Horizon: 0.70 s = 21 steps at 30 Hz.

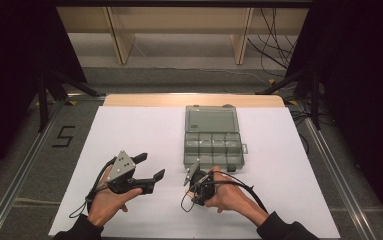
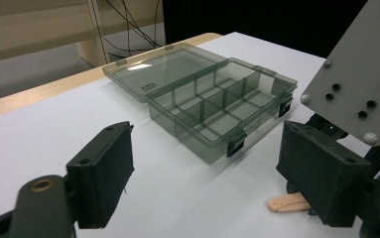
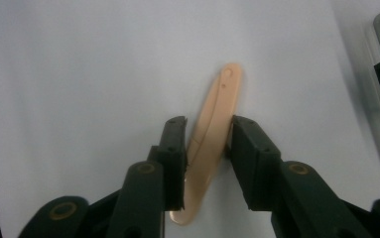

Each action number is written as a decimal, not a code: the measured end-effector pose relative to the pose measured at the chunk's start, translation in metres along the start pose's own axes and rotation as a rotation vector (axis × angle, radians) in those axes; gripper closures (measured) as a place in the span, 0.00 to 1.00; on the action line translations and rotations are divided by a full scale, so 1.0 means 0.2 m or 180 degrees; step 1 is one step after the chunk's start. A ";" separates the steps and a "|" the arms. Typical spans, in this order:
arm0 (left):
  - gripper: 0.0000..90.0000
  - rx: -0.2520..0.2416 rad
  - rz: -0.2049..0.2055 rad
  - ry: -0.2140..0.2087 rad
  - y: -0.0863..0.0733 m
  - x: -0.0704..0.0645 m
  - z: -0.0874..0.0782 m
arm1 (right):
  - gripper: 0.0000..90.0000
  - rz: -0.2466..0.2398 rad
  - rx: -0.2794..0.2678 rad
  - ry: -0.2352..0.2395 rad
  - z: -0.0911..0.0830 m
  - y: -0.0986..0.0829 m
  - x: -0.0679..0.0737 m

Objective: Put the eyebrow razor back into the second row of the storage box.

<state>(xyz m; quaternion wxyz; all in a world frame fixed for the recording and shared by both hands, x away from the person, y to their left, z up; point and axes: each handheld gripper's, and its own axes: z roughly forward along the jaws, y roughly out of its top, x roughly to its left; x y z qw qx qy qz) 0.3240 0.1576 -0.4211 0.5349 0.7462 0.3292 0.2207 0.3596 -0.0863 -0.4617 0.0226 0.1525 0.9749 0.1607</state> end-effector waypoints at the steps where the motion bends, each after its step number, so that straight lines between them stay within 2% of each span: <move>1: 0.23 0.0002 0.0006 -0.0003 0.00 0.00 0.00 | 0.79 0.0010 0.0003 0.0000 0.00 0.00 0.00; 5: 0.23 -0.0005 0.0004 -0.0001 0.00 0.00 0.00 | 0.82 0.0043 0.0010 0.0005 0.00 0.00 -0.01; 6: 0.23 -0.0007 0.0008 0.0000 0.00 0.00 0.00 | 0.82 -0.0074 0.0045 -0.0050 0.00 0.00 -0.02; 7: 0.23 -0.0008 0.0008 0.0001 0.00 0.00 0.00 | 0.82 0.0022 0.0021 -0.0010 0.00 0.00 -0.01; 15: 0.23 -0.0016 -0.0006 0.0001 0.00 0.00 0.00 | 0.82 0.0017 -0.0006 0.0026 -0.02 -0.01 -0.02; 21: 0.24 -0.0015 0.0002 0.0004 0.00 0.01 0.00 | 0.82 0.0015 -0.0161 0.0006 -0.10 -0.02 -0.05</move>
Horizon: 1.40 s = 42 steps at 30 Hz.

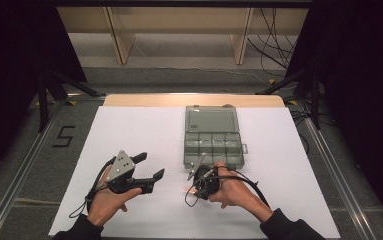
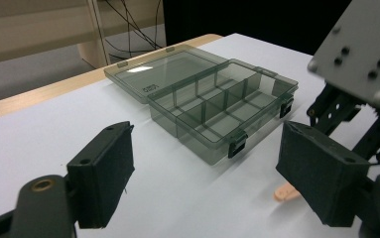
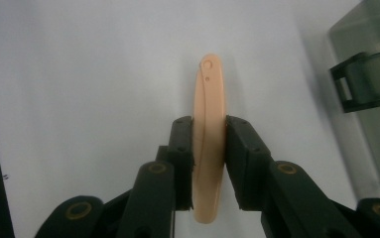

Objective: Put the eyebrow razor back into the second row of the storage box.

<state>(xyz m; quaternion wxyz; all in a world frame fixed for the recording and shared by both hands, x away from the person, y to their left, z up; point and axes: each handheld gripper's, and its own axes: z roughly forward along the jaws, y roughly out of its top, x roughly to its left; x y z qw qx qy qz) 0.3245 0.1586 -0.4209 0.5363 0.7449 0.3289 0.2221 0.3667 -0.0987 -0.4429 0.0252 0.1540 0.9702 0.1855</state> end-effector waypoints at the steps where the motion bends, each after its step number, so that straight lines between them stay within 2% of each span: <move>1: 0.24 0.0000 0.0000 0.0000 0.00 0.00 0.00 | 0.82 -0.0009 -0.0029 -0.0013 -0.01 0.00 0.00; 5: 0.24 -0.0003 -0.0003 0.0002 0.00 0.00 0.00 | 0.82 -0.0008 -0.0121 -0.0035 -0.07 0.00 -0.02; 8: 0.24 0.0002 0.0001 0.0004 0.00 0.00 0.00 | 0.82 -0.0092 -0.0217 -0.0030 -0.13 0.00 -0.04; 11: 0.24 0.0004 0.0001 0.0006 0.00 0.00 0.00 | 0.82 -0.0106 -0.0276 -0.0075 -0.17 0.00 -0.05; 15: 0.24 -0.0021 -0.0031 -0.0014 0.00 0.00 0.01 | 0.82 -0.0097 -0.0367 -0.0142 -0.22 0.00 -0.09; 19: 0.24 -0.0018 0.0010 -0.0016 0.00 0.00 0.01 | 0.82 -0.0047 -0.0410 -0.0181 -0.27 -0.02 -0.13; 29: 0.24 0.0008 0.0006 0.0003 0.00 0.00 0.01 | 0.82 0.0050 -0.0472 -0.0312 -0.32 -0.04 -0.24; 38: 0.24 -0.0003 0.0000 0.0008 0.00 0.00 0.01 | 0.82 0.0149 -0.0475 -0.0438 -0.34 -0.06 -0.33; 42: 0.24 -0.0005 0.0000 0.0010 0.00 0.00 0.01 | 0.82 0.0126 -0.0464 -0.0489 -0.35 -0.07 -0.36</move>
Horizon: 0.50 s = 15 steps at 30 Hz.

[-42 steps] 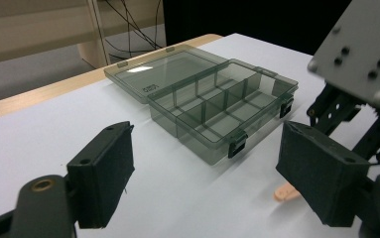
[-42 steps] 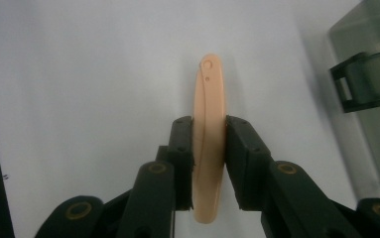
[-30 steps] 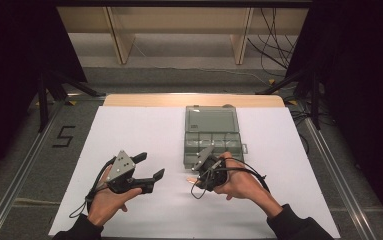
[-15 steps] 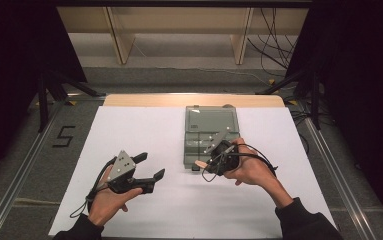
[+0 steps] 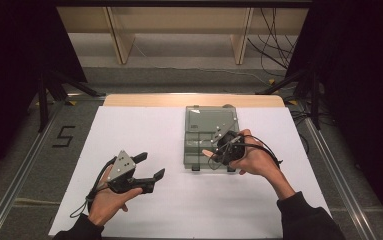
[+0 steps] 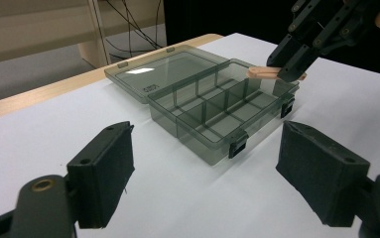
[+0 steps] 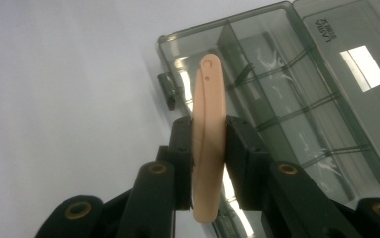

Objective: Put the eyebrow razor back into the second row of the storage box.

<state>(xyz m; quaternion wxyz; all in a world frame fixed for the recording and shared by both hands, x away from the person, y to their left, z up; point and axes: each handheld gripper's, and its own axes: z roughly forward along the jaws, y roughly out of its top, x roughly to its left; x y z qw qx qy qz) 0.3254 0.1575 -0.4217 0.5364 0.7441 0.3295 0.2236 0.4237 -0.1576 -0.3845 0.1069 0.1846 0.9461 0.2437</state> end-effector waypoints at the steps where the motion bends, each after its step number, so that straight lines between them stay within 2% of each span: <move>1: 0.24 -0.0004 0.0007 -0.0001 0.00 0.00 0.00 | 0.82 0.0010 0.0009 -0.0026 0.00 0.00 -0.02; 3: 0.24 -0.0002 -0.0037 0.0001 0.00 0.00 0.00 | 0.82 0.0005 0.0011 -0.0054 0.00 0.00 -0.03; 15: 0.24 -0.0013 -0.0010 0.0006 0.00 0.00 0.00 | 0.82 0.0024 0.0069 -0.0089 0.05 -0.02 -0.10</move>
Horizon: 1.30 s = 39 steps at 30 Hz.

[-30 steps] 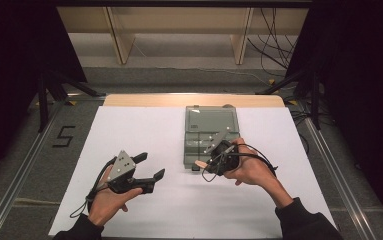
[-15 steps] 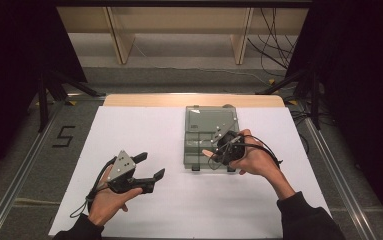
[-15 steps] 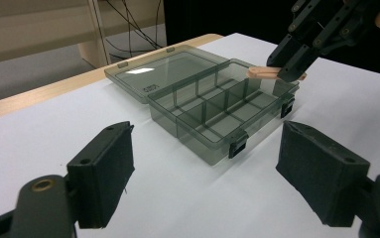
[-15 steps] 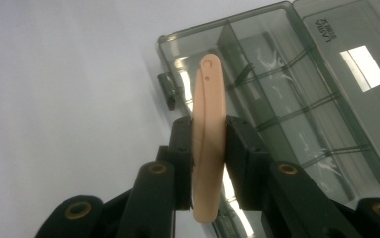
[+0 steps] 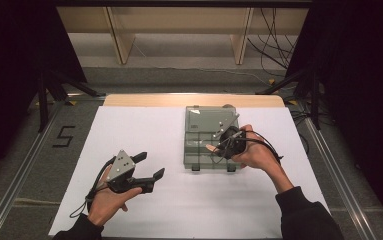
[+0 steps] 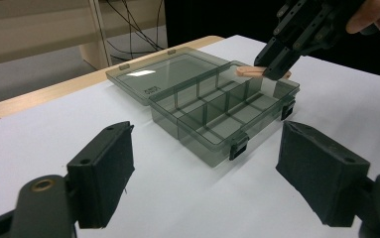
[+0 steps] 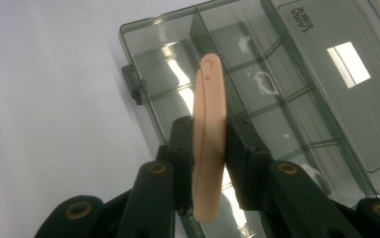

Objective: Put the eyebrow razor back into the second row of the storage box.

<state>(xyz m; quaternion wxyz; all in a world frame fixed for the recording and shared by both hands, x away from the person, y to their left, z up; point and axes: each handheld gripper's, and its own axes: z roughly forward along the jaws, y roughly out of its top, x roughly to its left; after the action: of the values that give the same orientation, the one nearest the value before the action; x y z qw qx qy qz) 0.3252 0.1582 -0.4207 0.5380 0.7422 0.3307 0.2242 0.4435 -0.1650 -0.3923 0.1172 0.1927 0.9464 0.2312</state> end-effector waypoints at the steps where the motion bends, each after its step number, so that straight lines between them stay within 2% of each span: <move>1: 0.24 0.0014 0.0008 0.0006 0.00 0.00 0.00 | 0.82 0.0005 0.0012 -0.0018 0.01 0.00 0.00; 11: 0.24 0.0005 0.0002 0.0000 0.00 0.00 0.00 | 0.82 -0.0139 0.0136 -0.0005 0.08 -0.02 -0.03; 18: 0.24 -0.0014 -0.0005 0.0003 0.00 0.00 0.00 | 0.82 -0.0127 0.0205 0.0033 0.11 -0.03 -0.04; 31: 0.24 -0.0048 0.0006 -0.0014 0.00 -0.01 0.00 | 0.82 0.0037 0.0277 0.0128 0.15 -0.07 -0.06; 34: 0.24 -0.0057 0.0000 -0.0024 0.00 -0.01 0.00 | 0.77 0.0042 0.0236 0.0119 0.15 -0.07 -0.06; 37: 0.24 -0.0076 0.0008 -0.0019 0.01 -0.01 -0.01 | 0.70 0.0141 0.0163 0.0138 0.12 -0.07 -0.07; 39: 0.24 -0.0082 0.0008 -0.0019 0.01 -0.01 -0.01 | 0.63 0.0218 0.0090 0.0100 0.11 -0.07 -0.07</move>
<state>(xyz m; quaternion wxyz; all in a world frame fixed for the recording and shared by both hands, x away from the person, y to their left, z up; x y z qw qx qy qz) 0.3238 0.1580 -0.4191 0.5483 0.7363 0.3252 0.2269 0.4588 -0.1746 -0.4161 0.0916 0.2230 0.9441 0.2247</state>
